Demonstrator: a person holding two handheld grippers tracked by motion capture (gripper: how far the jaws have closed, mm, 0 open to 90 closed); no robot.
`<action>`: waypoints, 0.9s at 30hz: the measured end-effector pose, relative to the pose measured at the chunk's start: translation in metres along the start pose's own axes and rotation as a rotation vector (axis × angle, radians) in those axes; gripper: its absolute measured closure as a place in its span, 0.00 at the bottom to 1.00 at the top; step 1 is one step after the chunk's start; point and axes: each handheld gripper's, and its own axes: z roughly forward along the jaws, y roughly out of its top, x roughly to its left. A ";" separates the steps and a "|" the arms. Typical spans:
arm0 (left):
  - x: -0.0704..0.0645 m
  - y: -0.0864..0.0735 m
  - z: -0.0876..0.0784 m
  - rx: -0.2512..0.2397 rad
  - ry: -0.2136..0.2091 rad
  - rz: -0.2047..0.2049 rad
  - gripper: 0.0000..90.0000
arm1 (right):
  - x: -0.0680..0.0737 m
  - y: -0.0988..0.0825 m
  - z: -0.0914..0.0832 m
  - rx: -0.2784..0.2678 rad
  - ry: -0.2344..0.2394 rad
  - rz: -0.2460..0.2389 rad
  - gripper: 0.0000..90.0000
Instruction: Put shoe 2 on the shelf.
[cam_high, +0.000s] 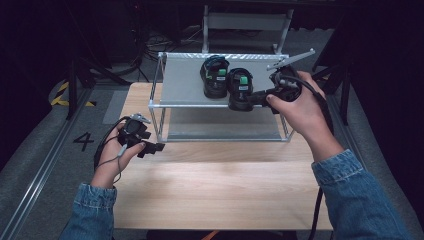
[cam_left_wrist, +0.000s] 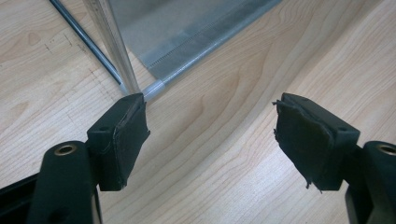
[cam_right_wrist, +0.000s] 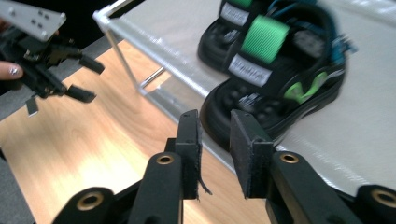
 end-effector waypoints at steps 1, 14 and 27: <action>0.000 0.000 0.000 0.000 0.001 -0.002 0.29 | 0.001 -0.003 0.002 0.001 0.004 -0.003 0.83; 0.002 -0.003 -0.001 -0.002 0.001 -0.011 0.29 | -0.001 -0.026 0.034 -0.049 0.094 0.006 0.92; 0.003 -0.003 0.000 0.005 0.000 -0.009 0.28 | -0.016 -0.040 0.048 -0.088 0.083 0.014 1.00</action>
